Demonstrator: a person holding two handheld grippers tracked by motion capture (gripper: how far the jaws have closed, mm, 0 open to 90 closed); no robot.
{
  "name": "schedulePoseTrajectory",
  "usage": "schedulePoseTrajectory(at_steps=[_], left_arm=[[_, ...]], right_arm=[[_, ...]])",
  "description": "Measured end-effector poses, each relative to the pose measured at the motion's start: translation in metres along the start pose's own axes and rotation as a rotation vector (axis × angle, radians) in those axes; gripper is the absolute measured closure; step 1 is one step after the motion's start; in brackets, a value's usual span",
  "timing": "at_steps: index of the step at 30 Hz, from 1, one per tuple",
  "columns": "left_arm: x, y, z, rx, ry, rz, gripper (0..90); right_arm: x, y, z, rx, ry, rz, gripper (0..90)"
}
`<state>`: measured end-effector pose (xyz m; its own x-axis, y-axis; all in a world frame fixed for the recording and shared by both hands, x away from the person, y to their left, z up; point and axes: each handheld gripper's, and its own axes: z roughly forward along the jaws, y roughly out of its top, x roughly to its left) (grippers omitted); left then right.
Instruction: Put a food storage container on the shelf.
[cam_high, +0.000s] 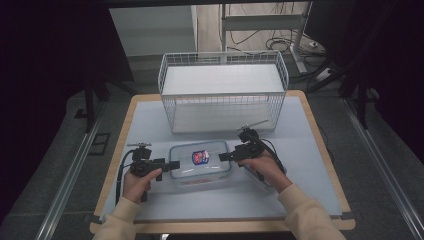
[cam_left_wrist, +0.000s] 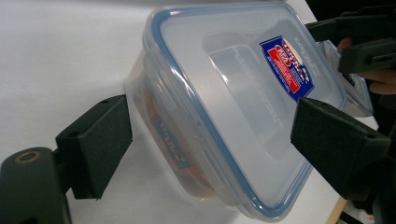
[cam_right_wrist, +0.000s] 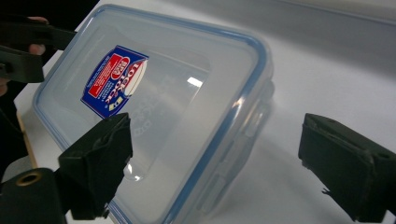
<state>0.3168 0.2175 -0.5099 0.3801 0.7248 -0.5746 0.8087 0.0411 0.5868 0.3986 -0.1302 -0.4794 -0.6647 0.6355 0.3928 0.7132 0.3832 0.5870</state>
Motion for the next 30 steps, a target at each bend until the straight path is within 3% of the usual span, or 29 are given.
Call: schedulePoseTrajectory(at_steps=[11,20,23,29,30], left_arm=[[0.003,-0.001,0.008,0.019,-0.03,-0.022,14.9],[0.002,-0.003,0.012,0.034,-0.071,-0.03,22.5],[0.002,-0.004,0.01,0.022,-0.071,-0.052,25.3],[-0.008,-0.007,0.006,-0.001,-0.033,-0.027,29.5],[-0.01,-0.011,0.002,-0.026,-0.029,-0.021,31.2]], right_arm=[[0.001,0.001,0.011,0.067,0.024,0.042,12.6],[0.001,0.001,0.019,0.116,0.101,0.106,15.5],[-0.002,-0.001,0.016,0.112,0.12,0.134,19.4],[-0.002,-0.005,0.009,0.082,0.127,0.133,26.5],[-0.003,-0.008,0.004,0.061,0.134,0.137,31.1]])
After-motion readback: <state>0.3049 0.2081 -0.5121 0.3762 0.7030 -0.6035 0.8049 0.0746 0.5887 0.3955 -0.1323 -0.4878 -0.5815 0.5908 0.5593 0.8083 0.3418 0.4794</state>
